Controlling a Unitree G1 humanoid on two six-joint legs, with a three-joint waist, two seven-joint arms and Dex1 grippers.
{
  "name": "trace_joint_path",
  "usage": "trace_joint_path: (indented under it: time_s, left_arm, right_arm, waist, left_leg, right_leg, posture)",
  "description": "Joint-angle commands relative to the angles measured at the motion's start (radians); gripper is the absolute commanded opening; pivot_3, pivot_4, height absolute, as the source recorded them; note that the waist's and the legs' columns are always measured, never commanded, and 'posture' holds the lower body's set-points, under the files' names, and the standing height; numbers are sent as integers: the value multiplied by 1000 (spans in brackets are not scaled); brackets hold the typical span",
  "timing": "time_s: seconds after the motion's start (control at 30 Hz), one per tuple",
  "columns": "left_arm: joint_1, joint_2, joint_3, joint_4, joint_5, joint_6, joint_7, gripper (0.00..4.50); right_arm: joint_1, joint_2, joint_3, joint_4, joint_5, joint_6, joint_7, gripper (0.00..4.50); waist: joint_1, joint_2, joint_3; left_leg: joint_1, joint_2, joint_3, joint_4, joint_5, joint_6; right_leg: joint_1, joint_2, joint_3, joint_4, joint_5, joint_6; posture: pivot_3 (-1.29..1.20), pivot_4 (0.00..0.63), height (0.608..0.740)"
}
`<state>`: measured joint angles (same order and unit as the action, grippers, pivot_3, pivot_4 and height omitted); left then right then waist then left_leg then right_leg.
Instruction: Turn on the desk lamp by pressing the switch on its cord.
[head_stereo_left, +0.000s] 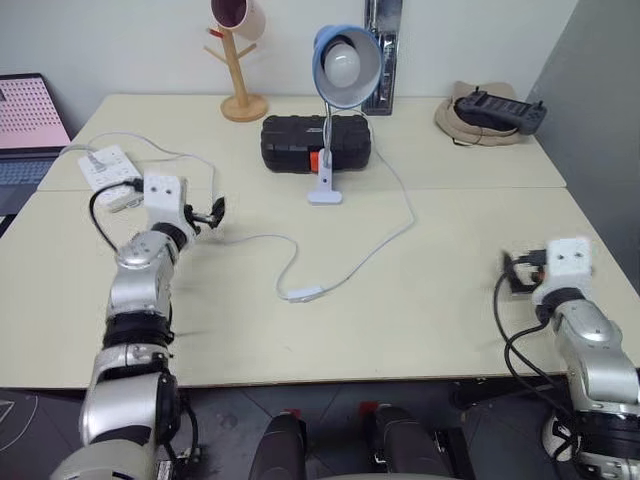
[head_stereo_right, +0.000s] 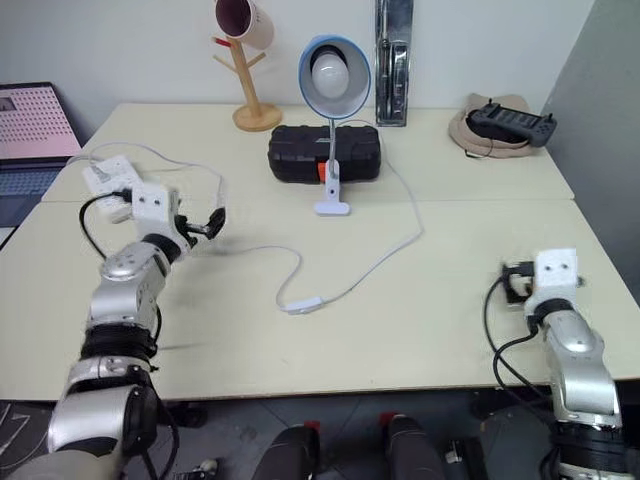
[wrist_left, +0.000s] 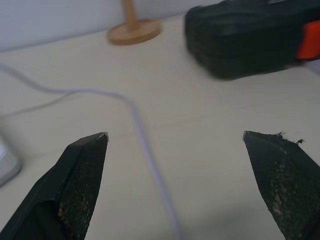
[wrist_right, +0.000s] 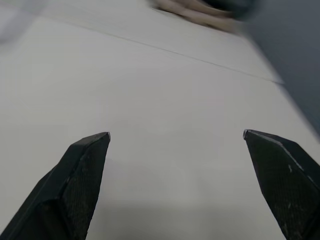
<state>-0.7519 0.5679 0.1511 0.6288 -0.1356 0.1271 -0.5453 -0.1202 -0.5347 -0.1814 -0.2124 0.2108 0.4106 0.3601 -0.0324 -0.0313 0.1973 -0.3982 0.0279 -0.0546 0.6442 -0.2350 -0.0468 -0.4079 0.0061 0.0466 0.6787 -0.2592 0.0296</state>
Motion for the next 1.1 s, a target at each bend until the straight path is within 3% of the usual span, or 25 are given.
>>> trace_joint_path:
  time_s: [0.03, 0.3, 0.4, 0.57, 0.87, 1.1]
  left_arm:
    - [-39, 64, -98, -82, -25, 59, -286, 4500]
    - [38, 277, -301, -374, -100, 239, -872, 4500]
    - [70, 334, -350, -445, -100, 238, -986, 4500]
    - [92, 333, -396, -436, -45, 140, -1025, 4500]
    - [118, 163, -404, -308, 8, 41, -872, 4500]
    - [147, 178, -440, -299, 38, -34, -948, 4500]
  right_arm:
    - [2, -81, 35, -176, 174, 120, 215, 4473]
    - [49, -184, 77, -391, 370, 300, 370, 4473]
    - [75, -184, 80, -440, 408, 335, 369, 4473]
    - [118, -175, 94, -470, 402, 334, 347, 4473]
    - [204, -135, 109, -486, 359, 280, 295, 4473]
    - [234, -138, 99, -495, 360, 267, 290, 4473]
  waist:
    - [0, 0, 0]
    - [-1, 0, 0]
    - [-2, 0, 0]
    - [3, 0, 0]
    - [3, 0, 0]
    - [0, 0, 0]
  left_leg:
    - [0, 0, 0, -1, 0, 0]
    - [-2, 1, 0, -1, 0, 0]
    - [-1, 1, 0, -1, 0, 0]
    - [-1, 1, 0, 1, 0, 0]
    - [-2, 1, 0, 0, 0, 0]
    - [-1, 2, -1, 0, 0, 0]
  right_leg:
    - [0, 0, 0, 0, 0, 0]
    - [-1, 0, 0, -1, -1, -2]
    - [-1, 0, 0, -1, -2, -2]
    - [-1, 0, 0, 0, -4, -7]
    - [-2, 0, 0, -1, -2, -1]
    - [-2, 1, 0, 0, -2, -1]
  posture:
    - [0, 150, 740]
    - [0, 150, 740]
    - [0, 150, 740]
    - [0, 150, 740]
    - [0, 150, 740]
    - [0, 150, 740]
